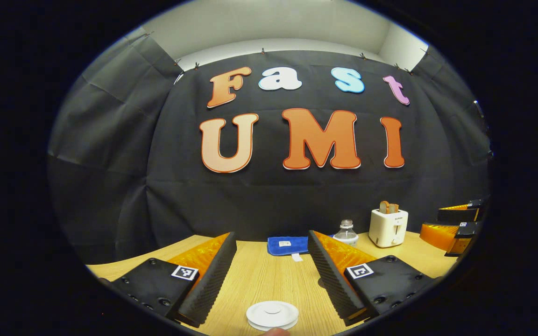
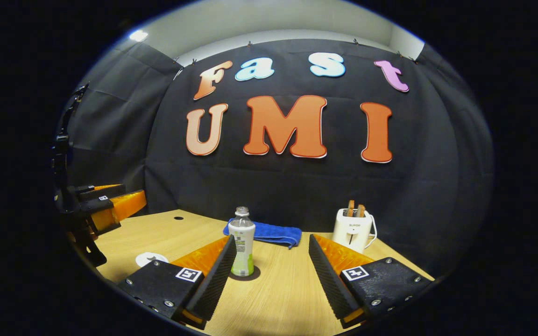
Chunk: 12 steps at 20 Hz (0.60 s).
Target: Open the teacup lid with one hand, grasp the water bottle and pour water into the teacup with the other hand; after pouring, place the water bottle on the coaster and then close the teacup lid.
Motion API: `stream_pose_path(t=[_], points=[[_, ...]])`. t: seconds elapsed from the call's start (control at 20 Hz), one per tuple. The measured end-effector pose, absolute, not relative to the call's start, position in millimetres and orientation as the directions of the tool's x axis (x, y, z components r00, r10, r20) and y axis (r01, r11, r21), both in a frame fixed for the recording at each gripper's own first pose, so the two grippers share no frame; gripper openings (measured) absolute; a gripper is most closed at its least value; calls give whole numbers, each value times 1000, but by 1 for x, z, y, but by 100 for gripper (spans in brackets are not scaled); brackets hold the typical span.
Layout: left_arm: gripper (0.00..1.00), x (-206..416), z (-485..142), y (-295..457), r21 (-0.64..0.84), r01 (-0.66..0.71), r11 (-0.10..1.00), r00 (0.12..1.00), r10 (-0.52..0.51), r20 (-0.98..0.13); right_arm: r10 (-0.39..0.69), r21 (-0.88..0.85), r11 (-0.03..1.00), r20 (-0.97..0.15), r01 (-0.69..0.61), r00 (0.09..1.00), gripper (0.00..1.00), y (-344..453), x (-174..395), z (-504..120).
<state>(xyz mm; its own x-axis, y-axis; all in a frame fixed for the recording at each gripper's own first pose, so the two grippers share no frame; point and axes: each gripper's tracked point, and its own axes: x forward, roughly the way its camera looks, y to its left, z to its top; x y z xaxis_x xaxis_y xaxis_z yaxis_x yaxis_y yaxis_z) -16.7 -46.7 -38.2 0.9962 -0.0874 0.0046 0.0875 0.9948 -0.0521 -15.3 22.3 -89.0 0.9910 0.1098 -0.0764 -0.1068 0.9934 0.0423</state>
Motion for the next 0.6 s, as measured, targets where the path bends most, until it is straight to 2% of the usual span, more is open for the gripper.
stream_pose_path(t=[0.15, 0.2, 0.25, 0.3, 0.35, 0.4, 0.45, 0.5, 0.55, 0.6], points=[[95, -20, -33, -49, -55, 90, 994, 996, -89, 19, 89, 44, 995, -78, -86, 993, 93, 16, -24, -88], [99, -20, -33, -51, -54, 91, 994, 996, -90, 17, 82, 46, 996, -80, -79, 993, 93, 13, -26, -88], [95, -21, -33, -50, -52, 89, 995, 996, -89, 13, 75, 47, 996, -82, -71, 994, 93, 9, -27, -88], [95, -21, -35, -49, -53, 89, 995, 996, -89, 10, 65, 46, 997, -83, -61, 994, 93, 5, -27, -88], [99, -21, -35, -49, -54, 89, 995, 996, -88, 10, 62, 46, 997, -84, -58, 995, 93, 3, -29, -88], [95, -21, -36, -48, -51, 88, 995, 996, -87, 8, 55, 45, 998, -85, -51, 995, 93, 1, -30, -88], [99, -21, -36, -48, -46, 85, 995, 996, -85, 7, 51, 48, 998, -86, -47, 995, 93, -2, -31, -88], [95, -20, -36, -49, -43, 86, 995, 996, -85, 7, 49, 50, 998, -89, -44, 995, 93, -4, -31, -88], [95, -20, -36, -46, -43, 76, 996, 997, -76, 7, 43, 51, 998, -94, -38, 995, 93, -6, -32, -89], [99, -19, -37, -43, -43, 67, 997, 998, -67, 7, 43, 53, 998, -101, -38, 994, 93, -7, -31, -91]])
